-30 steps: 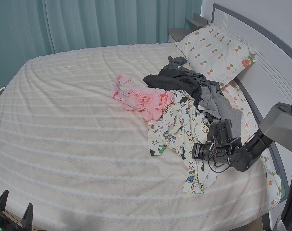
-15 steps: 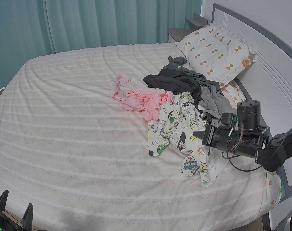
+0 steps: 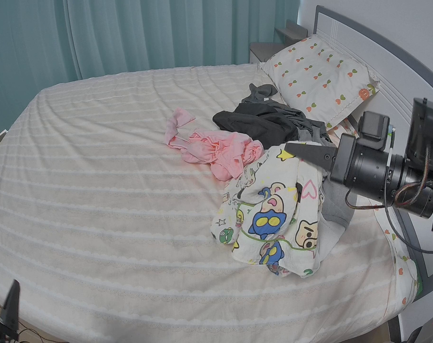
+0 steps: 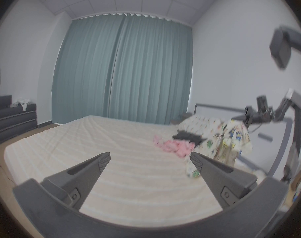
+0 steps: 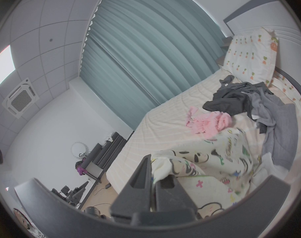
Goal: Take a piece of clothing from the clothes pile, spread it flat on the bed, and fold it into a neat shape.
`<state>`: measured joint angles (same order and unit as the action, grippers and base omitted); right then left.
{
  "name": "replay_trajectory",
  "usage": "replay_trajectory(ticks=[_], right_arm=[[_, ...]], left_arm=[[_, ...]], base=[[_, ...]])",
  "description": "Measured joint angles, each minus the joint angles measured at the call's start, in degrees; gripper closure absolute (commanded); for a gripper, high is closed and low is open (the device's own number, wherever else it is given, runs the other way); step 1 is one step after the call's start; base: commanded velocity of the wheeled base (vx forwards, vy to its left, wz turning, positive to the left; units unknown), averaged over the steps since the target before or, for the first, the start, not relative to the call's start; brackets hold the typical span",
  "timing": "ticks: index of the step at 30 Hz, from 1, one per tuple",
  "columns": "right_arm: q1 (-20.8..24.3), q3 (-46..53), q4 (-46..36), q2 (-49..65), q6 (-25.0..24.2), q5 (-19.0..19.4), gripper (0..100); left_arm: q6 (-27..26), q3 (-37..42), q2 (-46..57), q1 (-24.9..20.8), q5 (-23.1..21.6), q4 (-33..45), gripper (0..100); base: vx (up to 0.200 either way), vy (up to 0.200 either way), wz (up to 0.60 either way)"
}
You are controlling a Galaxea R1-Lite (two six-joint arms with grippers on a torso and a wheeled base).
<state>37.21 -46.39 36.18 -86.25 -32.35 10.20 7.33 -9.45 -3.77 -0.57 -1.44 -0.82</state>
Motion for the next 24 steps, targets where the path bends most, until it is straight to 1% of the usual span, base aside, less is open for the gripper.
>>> replay_trajectory(ticks=[2, 5, 7, 9, 11, 12, 14, 17, 19, 22, 24], right_arm=[[1.29, -2.43, -2.49, 0.94, 0.06, 0.06, 100], [3.39, -6.80, -5.58, 1.88, 0.20, 0.16, 100], [4.94, -9.87, -7.61, 2.43, 0.26, 0.20, 100], [6.42, -12.43, -9.03, 2.79, 0.30, 0.27, 100], [8.00, -14.75, -10.29, 3.17, 0.44, 0.28, 100], [8.72, -15.80, -10.70, 3.29, 0.48, 0.28, 100], [9.90, -17.40, -11.36, 3.50, 0.55, 0.30, 100], [11.35, -19.57, -11.98, 3.51, 0.61, 0.28, 100], [12.29, -21.07, -12.29, 3.32, 0.66, 0.24, 100], [13.40, -22.93, -12.64, 2.90, 0.66, 0.16, 100], [14.08, -24.00, -12.79, 2.60, 0.66, 0.13, 100]], left_arm=[[2.19, -4.91, -2.90, -0.50, -2.57, -0.30, 0], [3.83, -10.64, -7.72, -1.57, -9.48, -0.41, 0], [4.27, -13.46, -11.50, -2.47, -16.94, -0.44, 0], [4.30, -14.84, -15.27, -3.41, -23.49, -0.44, 0], [3.86, -15.46, -19.77, -4.77, -28.56, -0.44, 0], [3.29, -15.47, -22.08, -5.73, -30.26, -0.44, 0], [2.06, -15.24, -25.83, -8.18, -31.91, -0.55, 0], [-0.40, -14.38, -31.40, -13.79, -31.73, -0.73, 0], [-1.91, -13.76, -35.47, -18.55, -30.44, -1.10, 0], [-3.19, -13.12, -40.85, -23.19, -27.71, -2.60, 0], [-3.66, -12.68, -44.41, -25.50, -25.66, -4.97, 0]], base=[[0.000, 0.000, 0.00], [0.000, 0.000, 0.00], [0.000, 0.000, 0.00], [0.000, 0.000, 0.00], [0.000, 0.000, 0.00], [0.000, 0.000, 0.00], [0.000, 0.000, 0.00], [0.000, 0.000, 0.00], [0.000, 0.000, 0.00], [0.000, 0.000, 0.00], [0.000, 0.000, 0.00]])
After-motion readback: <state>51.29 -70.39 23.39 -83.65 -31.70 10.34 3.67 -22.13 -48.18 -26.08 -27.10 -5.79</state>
